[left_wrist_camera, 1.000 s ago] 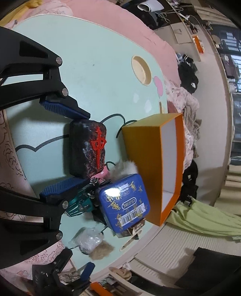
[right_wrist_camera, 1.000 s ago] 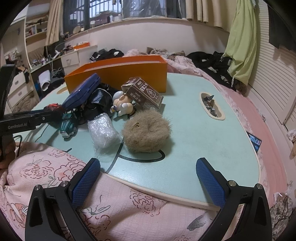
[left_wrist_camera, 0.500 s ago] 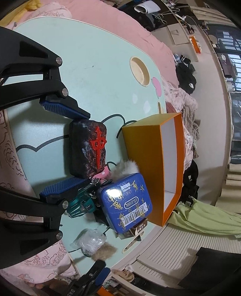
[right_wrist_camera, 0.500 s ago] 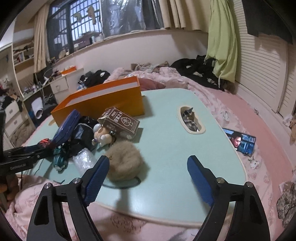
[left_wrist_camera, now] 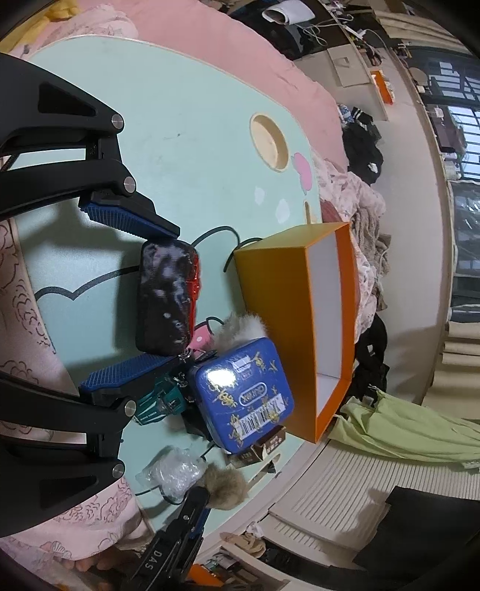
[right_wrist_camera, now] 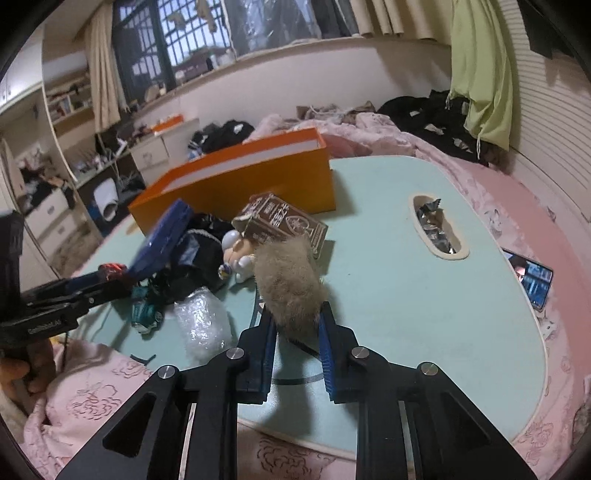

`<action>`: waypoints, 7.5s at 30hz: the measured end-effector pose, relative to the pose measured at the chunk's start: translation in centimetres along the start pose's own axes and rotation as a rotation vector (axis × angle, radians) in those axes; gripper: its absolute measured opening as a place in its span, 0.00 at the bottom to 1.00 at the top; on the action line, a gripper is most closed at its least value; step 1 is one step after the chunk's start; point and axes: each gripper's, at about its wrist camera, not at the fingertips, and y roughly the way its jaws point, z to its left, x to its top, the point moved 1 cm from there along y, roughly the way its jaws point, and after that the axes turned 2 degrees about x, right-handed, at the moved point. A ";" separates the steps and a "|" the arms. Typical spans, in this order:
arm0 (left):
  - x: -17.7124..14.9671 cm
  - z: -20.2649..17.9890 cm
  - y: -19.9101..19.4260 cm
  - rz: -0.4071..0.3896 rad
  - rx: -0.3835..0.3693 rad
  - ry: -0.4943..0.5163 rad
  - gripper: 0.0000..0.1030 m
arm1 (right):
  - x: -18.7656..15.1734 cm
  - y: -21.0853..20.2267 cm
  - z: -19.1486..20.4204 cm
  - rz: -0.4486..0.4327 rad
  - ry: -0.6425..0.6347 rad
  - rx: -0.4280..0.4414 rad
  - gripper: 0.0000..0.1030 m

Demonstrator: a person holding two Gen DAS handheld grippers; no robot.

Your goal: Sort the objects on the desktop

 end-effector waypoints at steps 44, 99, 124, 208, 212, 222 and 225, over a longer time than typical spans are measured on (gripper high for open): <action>9.5 3.4 1.9 -0.211 0.050 -0.186 0.80 | 13.8 5.7 0.6 -0.031 0.098 -0.278 0.68; 2.2 -4.0 -0.6 0.019 -0.077 0.037 1.00 | -1.2 2.1 4.6 0.010 0.069 -0.473 1.00; 3.7 -2.6 -2.0 -0.106 -0.128 -0.086 0.67 | -1.0 2.2 4.7 0.001 0.073 -0.482 1.00; -2.7 -0.4 2.9 0.141 0.089 0.046 1.00 | -0.9 3.8 4.0 0.007 0.057 -0.461 1.00; -2.5 -0.6 2.8 0.141 0.088 0.045 1.00 | -1.1 3.7 4.2 -0.001 0.054 -0.464 1.00; -2.5 -0.4 2.6 0.132 0.109 0.025 1.00 | -1.2 3.5 4.4 -0.015 0.051 -0.463 1.00; -2.2 -0.3 1.4 0.082 0.072 0.010 1.00 | -1.1 3.5 4.4 -0.016 0.052 -0.466 1.00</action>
